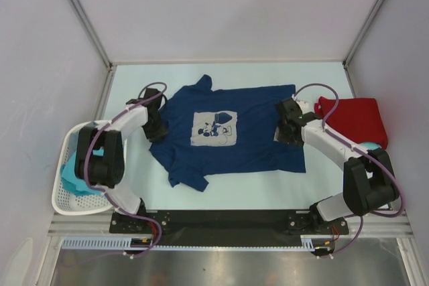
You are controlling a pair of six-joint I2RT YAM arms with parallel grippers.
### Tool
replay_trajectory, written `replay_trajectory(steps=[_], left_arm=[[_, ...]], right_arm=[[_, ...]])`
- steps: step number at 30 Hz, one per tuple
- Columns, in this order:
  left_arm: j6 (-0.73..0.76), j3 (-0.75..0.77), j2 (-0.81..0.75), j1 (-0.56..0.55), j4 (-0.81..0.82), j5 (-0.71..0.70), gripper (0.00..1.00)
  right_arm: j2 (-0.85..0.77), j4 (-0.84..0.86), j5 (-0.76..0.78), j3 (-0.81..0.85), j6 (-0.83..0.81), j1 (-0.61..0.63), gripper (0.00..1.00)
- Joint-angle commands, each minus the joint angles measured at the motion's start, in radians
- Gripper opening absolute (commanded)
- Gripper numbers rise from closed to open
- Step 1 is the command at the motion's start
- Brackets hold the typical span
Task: Fold and stack the t-shirts
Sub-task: Flatten out the tshirt
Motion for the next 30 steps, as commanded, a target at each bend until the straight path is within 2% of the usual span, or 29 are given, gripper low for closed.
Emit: replay_trajectory(steps=[1, 6, 11, 16, 19, 26, 30], left_arm=[[0.005, 0.027, -0.261, -0.118, -0.043, -0.085, 0.27], [-0.025, 0.080, -0.474, -0.299, -0.113, -0.130, 0.43], [-0.077, 0.004, -0.562, -0.409, -0.175, -0.114, 0.43], [-0.127, -0.159, -0.668, -0.487, -0.190, -0.101, 0.43], [-0.150, -0.202, -0.720, -0.590, -0.202, -0.127, 0.43], [-0.209, -0.236, -0.729, -0.730, -0.228, -0.190, 0.45], [-0.228, -0.243, -0.662, -0.747, -0.219, -0.188, 0.45]], right_arm=[[-0.067, -0.008, 0.013, 0.022, 0.000, 0.034, 0.63], [-0.079, -0.049, 0.036, 0.054, 0.012, 0.085, 0.64], [-0.084, -0.072, 0.051, 0.038, 0.042, 0.139, 0.63], [-0.065, -0.062, 0.052, 0.011, 0.063, 0.169, 0.63], [-0.048, -0.071, 0.067, 0.016, 0.052, 0.182, 0.63], [-0.101, -0.109, 0.076, -0.047, 0.074, 0.218, 0.63], [-0.122, -0.108, 0.070, -0.079, 0.109, 0.251, 0.63]])
